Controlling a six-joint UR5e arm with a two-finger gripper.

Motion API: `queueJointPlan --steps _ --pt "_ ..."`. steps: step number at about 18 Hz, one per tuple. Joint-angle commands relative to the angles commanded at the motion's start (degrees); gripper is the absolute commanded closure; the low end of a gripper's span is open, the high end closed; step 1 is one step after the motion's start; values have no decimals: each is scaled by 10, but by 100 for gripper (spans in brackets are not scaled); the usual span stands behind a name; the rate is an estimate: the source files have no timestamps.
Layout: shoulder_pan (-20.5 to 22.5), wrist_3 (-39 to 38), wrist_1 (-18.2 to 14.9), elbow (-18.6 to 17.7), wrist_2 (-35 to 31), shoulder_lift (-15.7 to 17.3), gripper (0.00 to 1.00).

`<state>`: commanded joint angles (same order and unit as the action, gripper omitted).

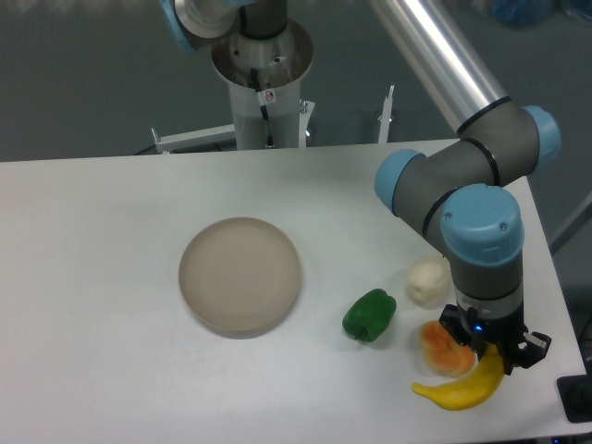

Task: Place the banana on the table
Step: 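Close the gripper on the yellow banana beside the orange pepper, then lift the banana up and carry it toward the green pepper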

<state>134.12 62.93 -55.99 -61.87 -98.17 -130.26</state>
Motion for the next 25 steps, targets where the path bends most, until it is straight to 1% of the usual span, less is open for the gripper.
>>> queueJointPlan --steps 8,11,13,16,19,22,25 --pt "-1 2 -2 -10 5 13 68" --pt "1 4 -5 -16 4 24 68" --pt "4 7 -8 -31 5 37 68" --pt "9 10 -11 -59 7 63 69" --pt "21 26 -36 -99 7 99 69" --pt "37 54 -37 -151 7 141 69" --pt "54 101 -36 -218 7 182 69"
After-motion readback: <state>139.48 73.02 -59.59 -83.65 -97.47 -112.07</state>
